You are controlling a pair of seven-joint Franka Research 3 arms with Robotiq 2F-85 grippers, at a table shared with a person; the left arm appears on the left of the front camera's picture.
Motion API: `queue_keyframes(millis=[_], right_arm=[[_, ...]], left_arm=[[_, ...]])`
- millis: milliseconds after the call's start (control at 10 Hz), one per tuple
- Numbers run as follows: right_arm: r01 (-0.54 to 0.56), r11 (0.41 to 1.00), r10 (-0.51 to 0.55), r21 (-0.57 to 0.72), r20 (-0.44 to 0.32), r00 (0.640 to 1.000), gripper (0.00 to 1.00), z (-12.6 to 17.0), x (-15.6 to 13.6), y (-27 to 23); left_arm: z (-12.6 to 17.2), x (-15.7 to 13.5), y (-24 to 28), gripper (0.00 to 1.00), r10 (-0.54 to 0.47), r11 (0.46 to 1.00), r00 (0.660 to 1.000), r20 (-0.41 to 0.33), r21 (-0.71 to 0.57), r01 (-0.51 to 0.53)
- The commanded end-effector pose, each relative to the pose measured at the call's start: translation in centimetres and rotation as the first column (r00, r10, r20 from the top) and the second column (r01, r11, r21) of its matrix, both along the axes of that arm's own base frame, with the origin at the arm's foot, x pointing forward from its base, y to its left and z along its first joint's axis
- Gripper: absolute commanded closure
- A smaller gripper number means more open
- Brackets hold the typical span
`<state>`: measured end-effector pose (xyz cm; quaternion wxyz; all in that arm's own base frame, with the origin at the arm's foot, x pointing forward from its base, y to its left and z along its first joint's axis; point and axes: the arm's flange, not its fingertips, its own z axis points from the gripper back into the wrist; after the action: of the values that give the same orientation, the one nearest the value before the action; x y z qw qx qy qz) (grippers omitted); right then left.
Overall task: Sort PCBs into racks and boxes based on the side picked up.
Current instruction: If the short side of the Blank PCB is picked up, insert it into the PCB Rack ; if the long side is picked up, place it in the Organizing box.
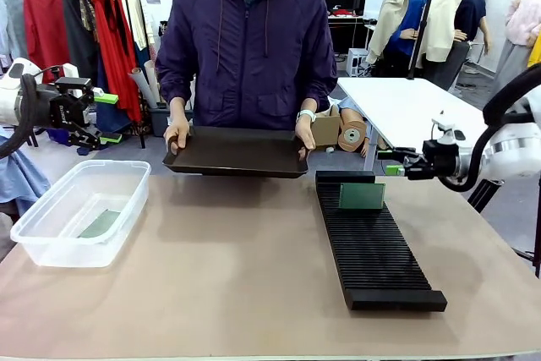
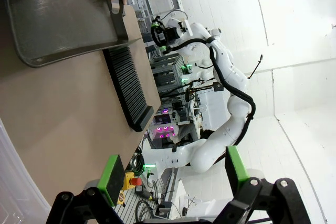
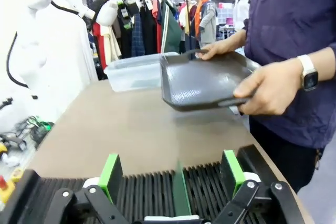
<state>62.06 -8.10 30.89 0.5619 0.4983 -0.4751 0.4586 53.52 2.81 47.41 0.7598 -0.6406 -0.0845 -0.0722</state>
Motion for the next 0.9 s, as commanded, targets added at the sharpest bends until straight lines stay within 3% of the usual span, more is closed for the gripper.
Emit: queue_keyframes(millis=[0,200,400,800], right_arm=[[-0.023,1.000,0.025,0.018,-0.136,0.990,0.00,3.1,-2.3,0.8],[-0.050,0.998,0.037,-0.031,-0.334,0.942,0.00,5.8,-3.5,0.5],[-0.068,0.997,0.040,-0.044,-0.471,0.881,0.00,8.7,-4.9,0.7],[-0.060,0.996,0.088,0.065,-0.672,0.736,0.00,13.7,-7.3,1.8]], left_arm=[[0.1,0.0,0.1,0.00,0.002,1.000,1.000,-0.002,0.007,-0.002],[0.1,0.0,0.1,0.00,0.002,1.000,1.000,-0.002,0.007,-0.002],[0.1,0.0,0.1,0.00,0.002,1.000,1.000,-0.002,0.007,-0.002],[0.1,0.0,0.1,0.00,0.002,1.000,1.000,-0.002,0.007,-0.002]])
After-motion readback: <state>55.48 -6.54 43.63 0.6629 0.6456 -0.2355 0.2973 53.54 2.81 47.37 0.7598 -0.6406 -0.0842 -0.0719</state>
